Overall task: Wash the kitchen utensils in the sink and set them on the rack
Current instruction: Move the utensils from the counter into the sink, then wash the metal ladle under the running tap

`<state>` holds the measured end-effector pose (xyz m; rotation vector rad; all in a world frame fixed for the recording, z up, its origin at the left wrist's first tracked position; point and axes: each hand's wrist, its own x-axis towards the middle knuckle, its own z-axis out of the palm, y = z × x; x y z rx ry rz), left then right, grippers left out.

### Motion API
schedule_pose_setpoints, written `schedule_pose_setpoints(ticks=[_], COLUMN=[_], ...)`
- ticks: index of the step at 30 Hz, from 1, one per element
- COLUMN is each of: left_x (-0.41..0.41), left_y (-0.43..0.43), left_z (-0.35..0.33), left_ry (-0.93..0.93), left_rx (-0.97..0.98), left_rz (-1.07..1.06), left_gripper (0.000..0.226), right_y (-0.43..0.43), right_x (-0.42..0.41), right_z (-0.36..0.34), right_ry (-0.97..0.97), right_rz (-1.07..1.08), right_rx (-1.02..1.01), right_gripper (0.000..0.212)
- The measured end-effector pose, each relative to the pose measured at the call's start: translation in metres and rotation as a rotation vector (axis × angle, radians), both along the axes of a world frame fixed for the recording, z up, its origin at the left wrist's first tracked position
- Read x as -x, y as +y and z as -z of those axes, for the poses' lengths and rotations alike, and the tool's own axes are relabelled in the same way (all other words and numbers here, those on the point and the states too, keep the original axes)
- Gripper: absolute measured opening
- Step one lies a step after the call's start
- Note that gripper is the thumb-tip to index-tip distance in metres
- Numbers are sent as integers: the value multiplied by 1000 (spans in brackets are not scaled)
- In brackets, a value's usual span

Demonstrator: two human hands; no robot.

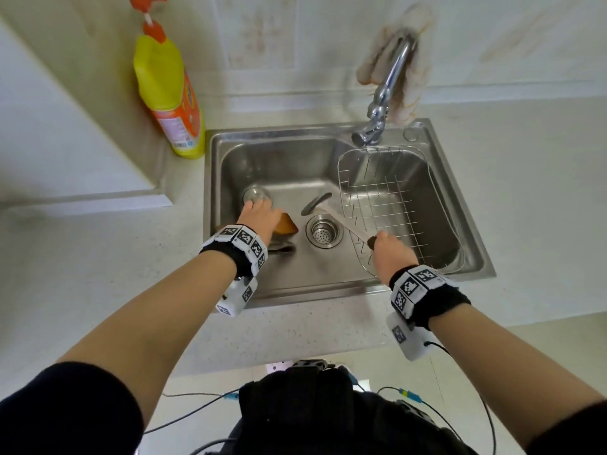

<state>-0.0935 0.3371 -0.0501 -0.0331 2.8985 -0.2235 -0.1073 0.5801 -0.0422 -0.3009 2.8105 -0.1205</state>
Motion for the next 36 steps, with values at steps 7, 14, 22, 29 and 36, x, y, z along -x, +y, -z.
schedule_pose_setpoints(ticks=[7,14,22,29,36], left_x=[24,34,49,47,49], left_y=[48,74,38,53,59], left_z=[-9,5,-2,-11,-3], left_ry=[-74,-207,38,88,349], left_rx=[-742,-1095,-1458,-1716,-1733], left_rz=[-398,-397,-809,-904,-995], left_gripper=[32,37,17,9,31], right_y=[-2,-12,-16,-14,-9], right_x=[2,-11,-14,-16,-24], right_z=[10,12,17,23,47], right_ry=[-170,-91,-162,-318,-462], right_rz=[108,5,-77,-76,-106], right_rx=[305,448,562,516,363], right_gripper=[28,27,30,40,33])
